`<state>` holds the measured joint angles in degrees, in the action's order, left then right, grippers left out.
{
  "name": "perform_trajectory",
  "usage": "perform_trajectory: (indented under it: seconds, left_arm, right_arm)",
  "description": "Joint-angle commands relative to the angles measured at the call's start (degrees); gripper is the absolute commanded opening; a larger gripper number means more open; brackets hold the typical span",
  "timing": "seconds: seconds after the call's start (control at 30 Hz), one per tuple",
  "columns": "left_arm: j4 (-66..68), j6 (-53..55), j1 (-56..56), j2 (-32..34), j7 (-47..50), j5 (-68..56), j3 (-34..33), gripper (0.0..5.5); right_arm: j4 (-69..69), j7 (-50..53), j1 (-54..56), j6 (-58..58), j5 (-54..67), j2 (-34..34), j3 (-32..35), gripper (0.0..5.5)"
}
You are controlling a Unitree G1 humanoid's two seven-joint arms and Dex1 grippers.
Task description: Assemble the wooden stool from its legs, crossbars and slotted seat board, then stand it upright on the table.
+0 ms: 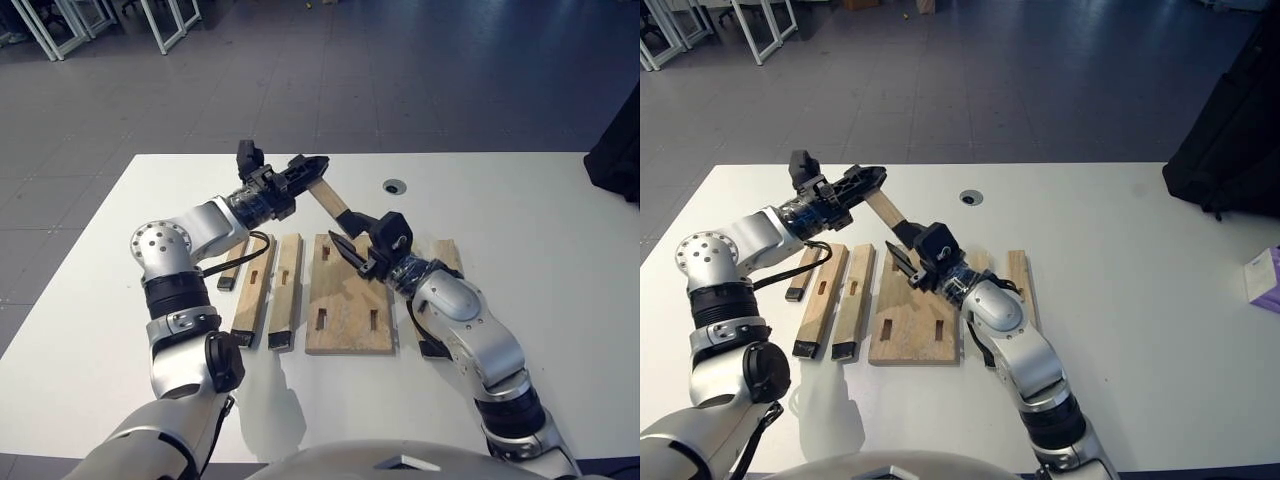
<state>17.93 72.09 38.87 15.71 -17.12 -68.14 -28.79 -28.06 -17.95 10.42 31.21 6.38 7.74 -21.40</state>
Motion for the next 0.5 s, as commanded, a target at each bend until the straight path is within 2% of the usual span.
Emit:
perform_trajectory:
  seconds: [0.03,0.1,0.2,0.27,0.37,0.43,0.5]
  left_arm:
    - [-9.4,-2.0,-0.6,7.3,2.6,2.6,-1.5,0.44]
    - [-18.0,-3.7,-3.4,8.8,6.3,3.7,-2.7,0.44]
    - [-32.9,-7.2,-10.5,5.1,14.2,6.2,-1.2,0.44]
    - [-41.1,-12.1,-17.9,2.9,17.7,14.0,5.0,0.44]
    - [-46.4,-22.0,-28.1,4.4,19.4,29.9,16.0,0.44]
    - [-46.5,-28.5,-31.6,4.6,19.0,37.0,18.7,0.44]
    - [-46.4,-32.2,-33.0,3.7,18.0,39.0,17.9,0.44]
  right_arm:
    - [-4.6,3.0,-4.0,3.5,-0.5,-0.2,1.4,3.23]
    - [-8.1,5.8,-8.2,5.3,-1.8,0.3,2.2,3.61]
    - [-11.8,9.7,-15.6,6.8,-4.8,1.2,1.2,3.65]
    - [-12.8,11.9,-17.8,7.5,-6.7,0.9,0.3,3.65]
    - [-12.8,13.9,-18.6,7.5,-8.4,0.3,0.0,3.65]
    - [-12.5,14.7,-19.5,7.0,-9.0,0.3,0.4,3.65]
    - [-12.5,14.8,-20.2,6.8,-9.2,0.2,0.6,3.65]
